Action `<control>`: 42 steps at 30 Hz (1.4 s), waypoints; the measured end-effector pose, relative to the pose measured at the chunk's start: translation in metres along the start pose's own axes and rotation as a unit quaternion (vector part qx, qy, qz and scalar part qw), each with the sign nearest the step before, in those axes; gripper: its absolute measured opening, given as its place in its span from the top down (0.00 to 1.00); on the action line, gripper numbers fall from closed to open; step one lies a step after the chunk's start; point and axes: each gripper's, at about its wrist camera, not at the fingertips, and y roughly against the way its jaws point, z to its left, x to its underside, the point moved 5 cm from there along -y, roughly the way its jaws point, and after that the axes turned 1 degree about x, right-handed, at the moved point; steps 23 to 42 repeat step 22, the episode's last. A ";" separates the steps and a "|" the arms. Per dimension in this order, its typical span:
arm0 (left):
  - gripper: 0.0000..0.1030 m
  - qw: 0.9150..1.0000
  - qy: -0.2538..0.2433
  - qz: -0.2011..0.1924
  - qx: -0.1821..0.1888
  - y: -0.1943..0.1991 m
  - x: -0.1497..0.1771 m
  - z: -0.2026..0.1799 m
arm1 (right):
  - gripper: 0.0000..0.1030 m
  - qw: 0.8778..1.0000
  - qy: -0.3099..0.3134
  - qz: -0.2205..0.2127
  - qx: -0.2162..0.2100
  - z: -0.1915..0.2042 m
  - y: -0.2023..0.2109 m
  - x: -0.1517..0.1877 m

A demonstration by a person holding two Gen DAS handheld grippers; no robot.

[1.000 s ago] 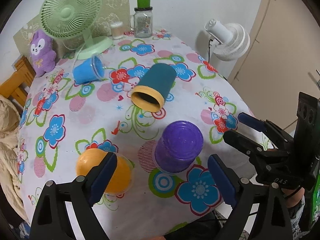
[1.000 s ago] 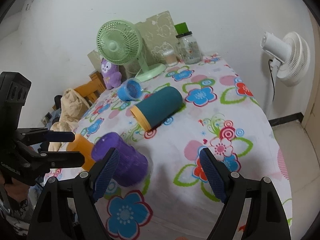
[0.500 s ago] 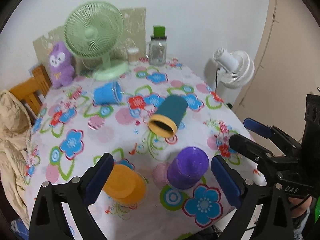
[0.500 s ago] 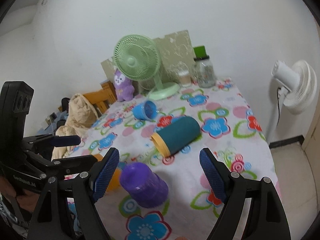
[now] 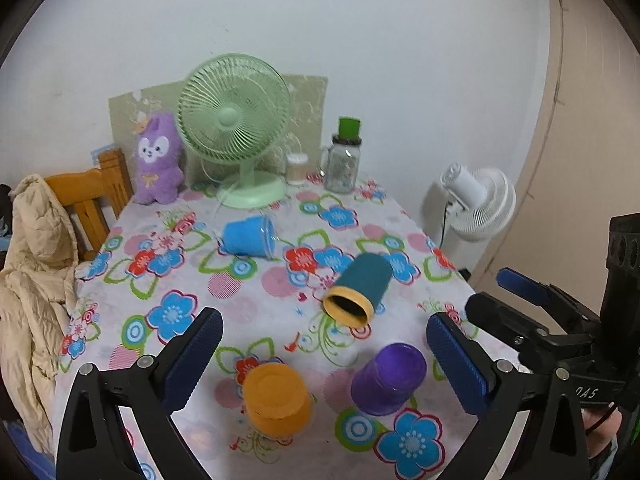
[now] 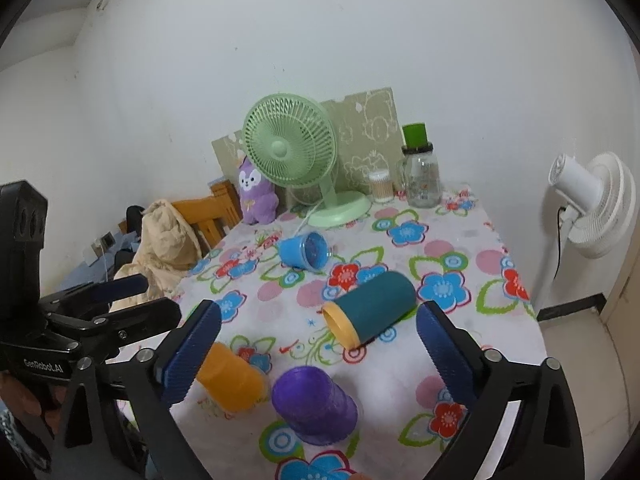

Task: Flip cup upside down
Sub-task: 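Open the left gripper and pull it back from the purple cup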

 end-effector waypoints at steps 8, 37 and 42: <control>0.00 0.998 0.020 -0.064 -0.018 0.023 -0.002 0.021 | 0.00 1.000 0.022 -0.012 0.017 0.020 -0.001 -0.007; 0.00 0.995 0.018 -0.093 -0.039 0.038 0.003 0.036 | 0.00 0.999 0.038 -0.010 0.013 0.037 -0.006 -0.007; 0.00 0.995 0.018 -0.093 -0.039 0.038 0.003 0.036 | 0.00 0.999 0.038 -0.010 0.013 0.037 -0.006 -0.007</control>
